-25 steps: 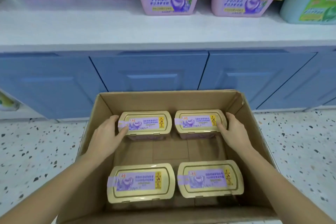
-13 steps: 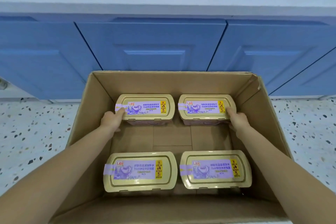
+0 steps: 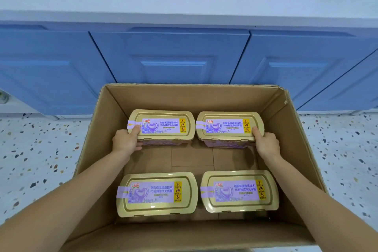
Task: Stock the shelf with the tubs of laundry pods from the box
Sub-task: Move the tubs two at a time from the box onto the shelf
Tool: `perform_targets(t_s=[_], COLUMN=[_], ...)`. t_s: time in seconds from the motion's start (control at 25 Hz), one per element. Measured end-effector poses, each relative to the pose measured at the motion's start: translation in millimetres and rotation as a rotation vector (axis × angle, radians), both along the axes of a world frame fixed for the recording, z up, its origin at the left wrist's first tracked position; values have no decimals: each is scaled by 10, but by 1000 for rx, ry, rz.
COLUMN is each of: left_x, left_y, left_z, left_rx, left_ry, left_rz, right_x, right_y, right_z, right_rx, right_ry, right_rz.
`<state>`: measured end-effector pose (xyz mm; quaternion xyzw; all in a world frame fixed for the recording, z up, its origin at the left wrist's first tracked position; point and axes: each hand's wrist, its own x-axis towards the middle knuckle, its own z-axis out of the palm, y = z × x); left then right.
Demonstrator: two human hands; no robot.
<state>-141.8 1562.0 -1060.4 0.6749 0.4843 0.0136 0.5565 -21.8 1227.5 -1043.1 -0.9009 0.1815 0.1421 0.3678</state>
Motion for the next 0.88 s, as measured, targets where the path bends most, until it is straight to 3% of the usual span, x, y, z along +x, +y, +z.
perform_targets(t_s=[0.28,0.52,0.88], left_x=[-213,-342,-50], left_y=[-65,61,534], left_z=[748,1793,3292], left_rx=[79,220,330], left_ry=[-168,-275,-471], left_rz=[-21,-16,-21], right_x=[-151,-12,503], right_y=[-120,-140,129], right_z=[692,1788,3205], right_rx=[48,-17,51], right_ry=[-151,-350,-588], right_rz=[35,109,119])
